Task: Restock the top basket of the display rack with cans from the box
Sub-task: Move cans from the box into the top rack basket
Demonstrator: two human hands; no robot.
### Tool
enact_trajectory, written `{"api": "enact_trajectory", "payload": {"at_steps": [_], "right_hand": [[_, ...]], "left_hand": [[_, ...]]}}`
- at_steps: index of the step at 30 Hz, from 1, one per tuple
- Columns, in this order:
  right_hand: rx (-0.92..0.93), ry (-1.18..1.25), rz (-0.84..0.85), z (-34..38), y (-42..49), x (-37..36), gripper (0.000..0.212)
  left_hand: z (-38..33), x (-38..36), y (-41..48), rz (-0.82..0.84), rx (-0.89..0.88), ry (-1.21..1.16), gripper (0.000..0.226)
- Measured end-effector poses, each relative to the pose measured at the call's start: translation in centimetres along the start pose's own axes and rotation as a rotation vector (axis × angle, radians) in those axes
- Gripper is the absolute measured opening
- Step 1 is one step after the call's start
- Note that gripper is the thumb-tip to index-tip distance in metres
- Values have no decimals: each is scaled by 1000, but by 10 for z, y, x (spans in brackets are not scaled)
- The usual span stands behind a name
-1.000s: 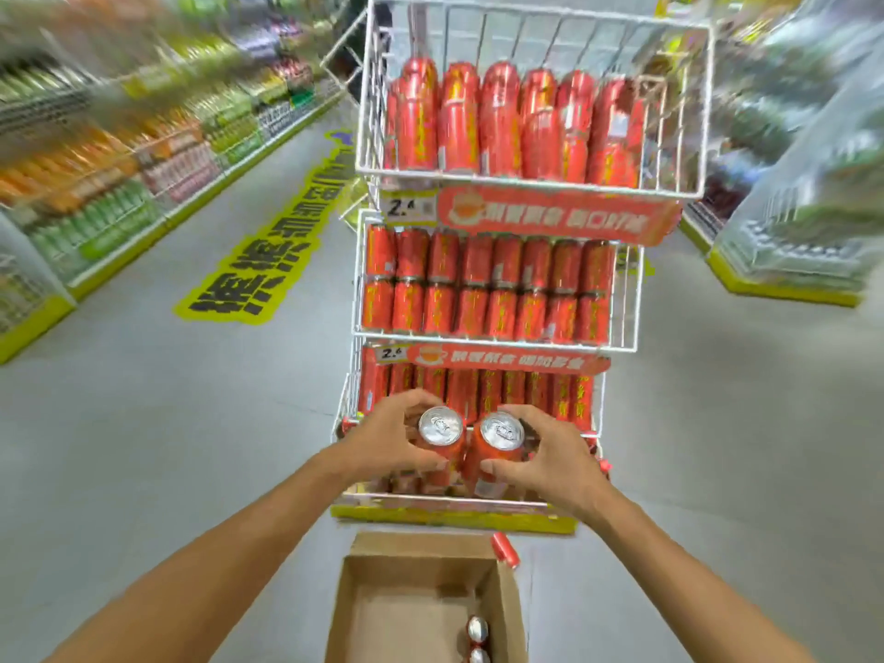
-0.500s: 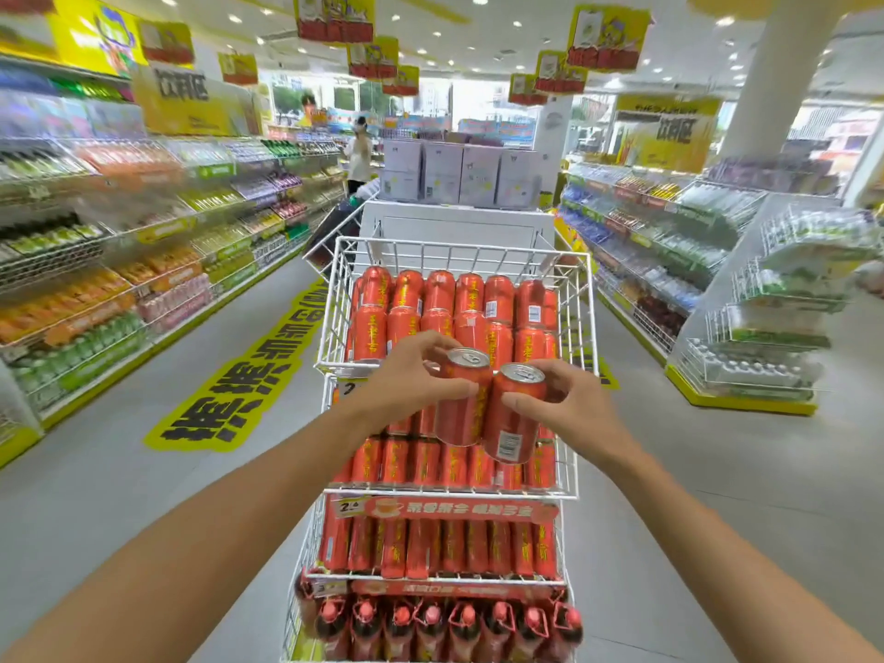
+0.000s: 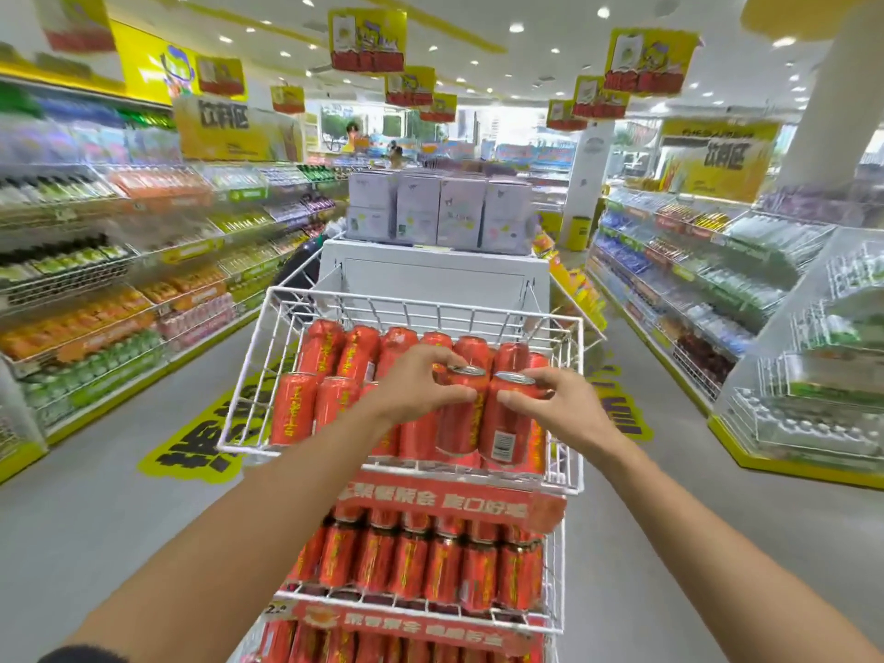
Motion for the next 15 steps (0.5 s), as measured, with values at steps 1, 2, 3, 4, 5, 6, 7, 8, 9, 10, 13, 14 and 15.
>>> {"api": "enact_trajectory", "payload": {"at_steps": [1, 2, 3, 4, 5, 6, 7, 8, 9, 10, 13, 14, 15], "right_hand": [[-2, -15, 1, -8, 6, -3, 45], [-9, -24, -1, -14, 10, -6, 50], [-18, -38, 8, -21, 15, -8, 50], [-22, -45, 21, -27, 19, -10, 49], [-25, -56, 32, -33, 23, -12, 55], [-29, -56, 40, -39, 27, -14, 62], [-35, -56, 42, -44, 30, -15, 70], [-30, -58, 46, -47, 34, -16, 75], [-28, -62, 54, -49, 37, -17, 77], [-28, -72, 60, -50, 39, -19, 74], [-9, -105, 73, -51, 43, -26, 63], [-3, -118, 82, -51, 45, -29, 57], [-3, -136, 91, -53, 46, -31, 50]], "left_hand": [[3, -6, 4, 8, -6, 28, 45], [5, -11, 7, 19, -12, 52, 44], [7, -16, 10, 32, -10, 70, 42], [8, -20, 12, 35, -19, 88, 40], [7, -23, 14, 34, -33, 109, 40], [7, -26, 15, 36, -51, 126, 40], [7, -30, 15, 47, -61, 146, 40], [8, -34, 17, 64, -63, 167, 40], [10, -37, 17, 87, -48, 198, 43], [14, -40, 20, 100, -41, 222, 50], [28, -45, 28, 127, -54, 271, 71], [30, -46, 30, 143, -59, 295, 70], [33, -47, 31, 161, -52, 321, 64]]}}
Point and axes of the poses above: each hand's wrist, its own y-axis towards the middle knuckle, its own x-axis out of the back of the hand, z = x × y, the point moved 5 cm from there along y, towards the middle knuckle, and after that the axes turned 13 degrees about -z, right-handed, at the moved point
